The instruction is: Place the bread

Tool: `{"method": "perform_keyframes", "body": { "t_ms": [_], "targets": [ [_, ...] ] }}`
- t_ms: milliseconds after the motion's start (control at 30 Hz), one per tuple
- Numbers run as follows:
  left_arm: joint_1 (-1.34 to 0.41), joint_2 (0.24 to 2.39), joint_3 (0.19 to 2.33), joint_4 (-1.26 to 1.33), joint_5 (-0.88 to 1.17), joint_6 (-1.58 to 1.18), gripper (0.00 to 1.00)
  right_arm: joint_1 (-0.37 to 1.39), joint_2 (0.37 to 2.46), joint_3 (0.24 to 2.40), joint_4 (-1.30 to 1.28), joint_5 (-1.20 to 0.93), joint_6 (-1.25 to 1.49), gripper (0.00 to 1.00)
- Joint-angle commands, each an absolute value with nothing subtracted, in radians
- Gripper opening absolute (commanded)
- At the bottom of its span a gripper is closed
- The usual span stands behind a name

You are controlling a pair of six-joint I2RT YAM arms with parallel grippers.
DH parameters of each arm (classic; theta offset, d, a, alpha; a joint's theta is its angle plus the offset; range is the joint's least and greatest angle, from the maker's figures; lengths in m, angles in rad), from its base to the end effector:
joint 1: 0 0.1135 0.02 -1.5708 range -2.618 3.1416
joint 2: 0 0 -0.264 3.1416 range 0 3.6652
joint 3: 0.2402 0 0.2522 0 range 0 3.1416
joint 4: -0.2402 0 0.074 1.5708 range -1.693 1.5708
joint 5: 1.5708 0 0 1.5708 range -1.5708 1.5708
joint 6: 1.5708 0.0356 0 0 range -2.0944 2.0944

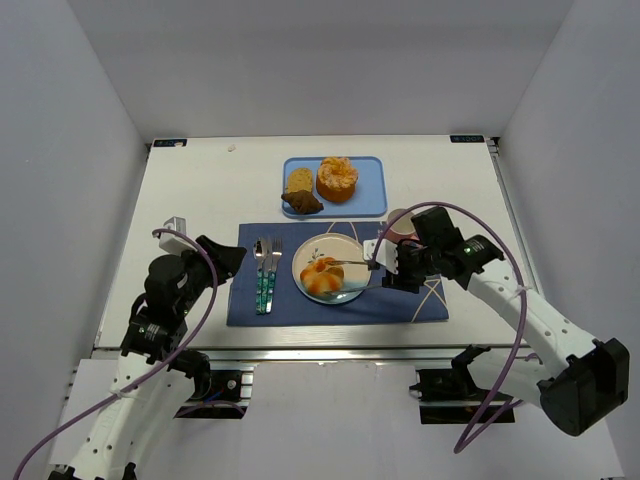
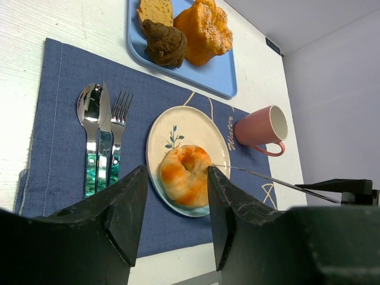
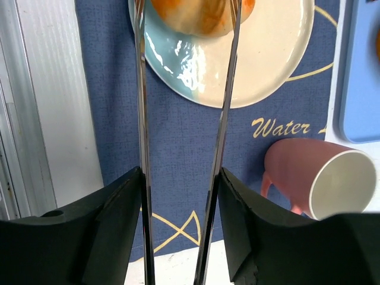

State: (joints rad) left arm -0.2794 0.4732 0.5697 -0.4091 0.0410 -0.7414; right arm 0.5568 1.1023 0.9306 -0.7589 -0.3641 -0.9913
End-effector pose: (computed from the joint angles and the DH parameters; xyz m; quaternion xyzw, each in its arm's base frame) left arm 0.1220 -0.0365 0.2834 -0.1733 0.7897 -0.3019 0.5052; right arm 0.1771 0.1252 0.2803 -0.6933 0.6277 0.1011 0.3392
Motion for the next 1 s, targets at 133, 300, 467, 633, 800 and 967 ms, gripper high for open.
{"method": "perform_keyframes", "body": {
  "t_ms": [133,300,467,633,800,967],
  "targets": [
    [-0.278,0.471,0.581,-0.413,0.034,-0.744,0.55,0.561,1.017,0.951,-0.770,-0.455,-0.999,0.57],
    [-0.276,0.476,0.581,-0.405,0.035,-0.744,0.55,0.552,0.986,1.011,-0.672,-0.494,-0.811,0.53],
    [-0.278,0.483,0.583,-0.396,0.043,-0.742,0.55,0.413,1.127,1.115,-0.456,-0.428,-0.424,0.37],
    [-0.276,0.492,0.594,-0.399,0.040,-0.735,0.55,0.227,1.368,1.308,-0.376,-0.446,-0.061,0.36],
    [-0.278,0.485,0.578,-0.384,0.041,-0.747,0.55,0.109,1.604,1.460,-0.397,-0.494,0.184,0.36],
    [-0.278,0.489,0.574,-0.374,0.041,-0.752,0.55,0.104,1.681,1.486,-0.348,-0.497,0.307,0.45]
  ]
}}
